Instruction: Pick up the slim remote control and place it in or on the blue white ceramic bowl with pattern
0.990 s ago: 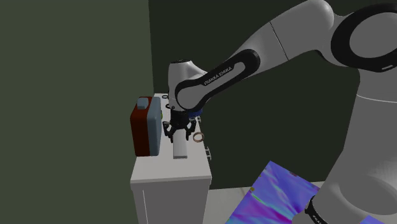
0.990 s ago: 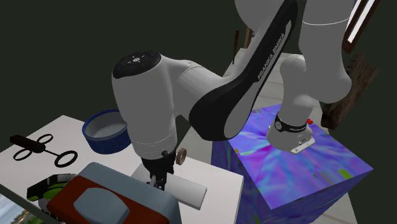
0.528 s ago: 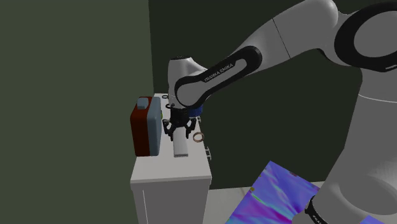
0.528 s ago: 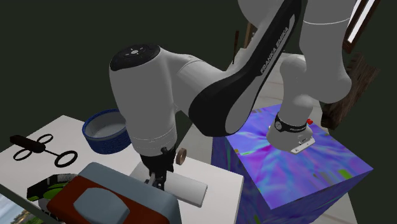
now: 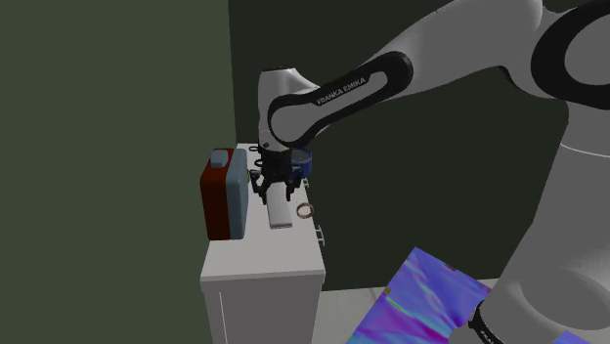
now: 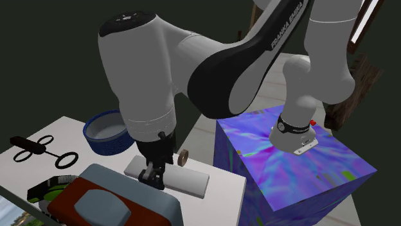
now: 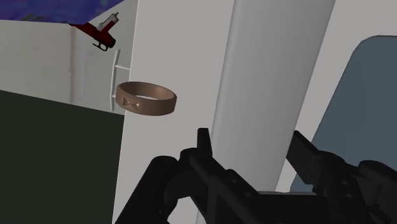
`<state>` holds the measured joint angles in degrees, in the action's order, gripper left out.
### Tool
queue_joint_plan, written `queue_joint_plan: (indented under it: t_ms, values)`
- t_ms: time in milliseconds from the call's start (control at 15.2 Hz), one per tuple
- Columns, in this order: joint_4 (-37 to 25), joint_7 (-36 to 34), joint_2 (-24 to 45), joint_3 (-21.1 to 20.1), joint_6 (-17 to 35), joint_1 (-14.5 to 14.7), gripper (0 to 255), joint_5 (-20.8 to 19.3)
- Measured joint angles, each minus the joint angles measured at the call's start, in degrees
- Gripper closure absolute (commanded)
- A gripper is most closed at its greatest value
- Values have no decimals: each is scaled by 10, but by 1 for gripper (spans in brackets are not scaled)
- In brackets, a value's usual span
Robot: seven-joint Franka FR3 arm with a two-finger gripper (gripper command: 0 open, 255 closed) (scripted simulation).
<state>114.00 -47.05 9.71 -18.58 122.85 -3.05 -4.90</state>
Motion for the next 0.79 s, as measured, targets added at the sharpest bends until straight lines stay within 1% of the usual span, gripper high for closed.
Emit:
queue_joint_plan:
  t_ms: [792]
  values:
    - [-51,11,-38,-3,-86,-2,255,17]
